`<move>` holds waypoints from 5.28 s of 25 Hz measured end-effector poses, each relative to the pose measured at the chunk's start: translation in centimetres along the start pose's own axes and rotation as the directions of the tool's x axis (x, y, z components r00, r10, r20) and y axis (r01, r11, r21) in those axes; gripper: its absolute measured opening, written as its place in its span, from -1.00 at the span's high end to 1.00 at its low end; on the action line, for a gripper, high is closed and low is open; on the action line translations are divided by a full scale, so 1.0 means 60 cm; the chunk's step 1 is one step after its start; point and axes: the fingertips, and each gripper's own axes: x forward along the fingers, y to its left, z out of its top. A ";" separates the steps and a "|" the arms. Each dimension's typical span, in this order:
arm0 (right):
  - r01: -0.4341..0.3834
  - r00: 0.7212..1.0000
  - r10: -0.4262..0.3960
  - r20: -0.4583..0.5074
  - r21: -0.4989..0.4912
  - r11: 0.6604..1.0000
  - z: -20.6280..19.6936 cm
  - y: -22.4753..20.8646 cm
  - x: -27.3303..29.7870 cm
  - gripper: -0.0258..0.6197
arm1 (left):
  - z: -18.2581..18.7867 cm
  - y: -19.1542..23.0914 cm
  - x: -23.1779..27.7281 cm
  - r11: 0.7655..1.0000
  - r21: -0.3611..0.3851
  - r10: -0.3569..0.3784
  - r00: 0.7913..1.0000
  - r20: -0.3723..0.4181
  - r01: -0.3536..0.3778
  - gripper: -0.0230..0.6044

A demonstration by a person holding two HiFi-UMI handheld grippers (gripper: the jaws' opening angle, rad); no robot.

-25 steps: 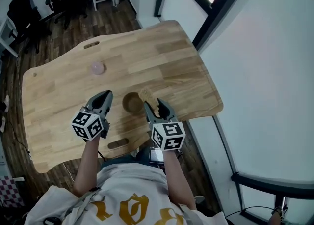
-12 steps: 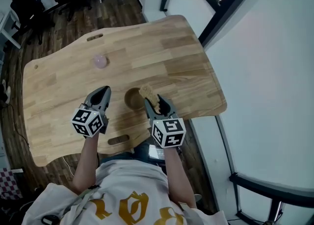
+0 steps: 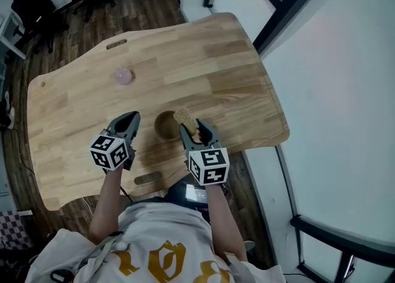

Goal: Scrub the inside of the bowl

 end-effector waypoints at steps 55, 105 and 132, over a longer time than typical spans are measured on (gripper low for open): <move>-0.104 0.965 0.113 -0.238 0.049 0.993 -0.107 0.011 0.062 0.35 | -0.200 0.002 0.137 0.991 -0.121 -0.109 0.844 -0.526 0.053 0.87; -0.135 0.937 0.109 -0.331 -0.058 0.989 -0.092 0.037 0.086 0.35 | -0.113 -0.061 0.096 0.956 -0.275 -0.200 0.915 -0.351 0.104 0.82; -0.325 0.852 0.272 -0.448 -0.045 0.945 -0.135 0.059 0.094 0.35 | -0.121 -0.059 0.127 0.943 -0.314 -0.226 0.903 -0.365 0.110 0.79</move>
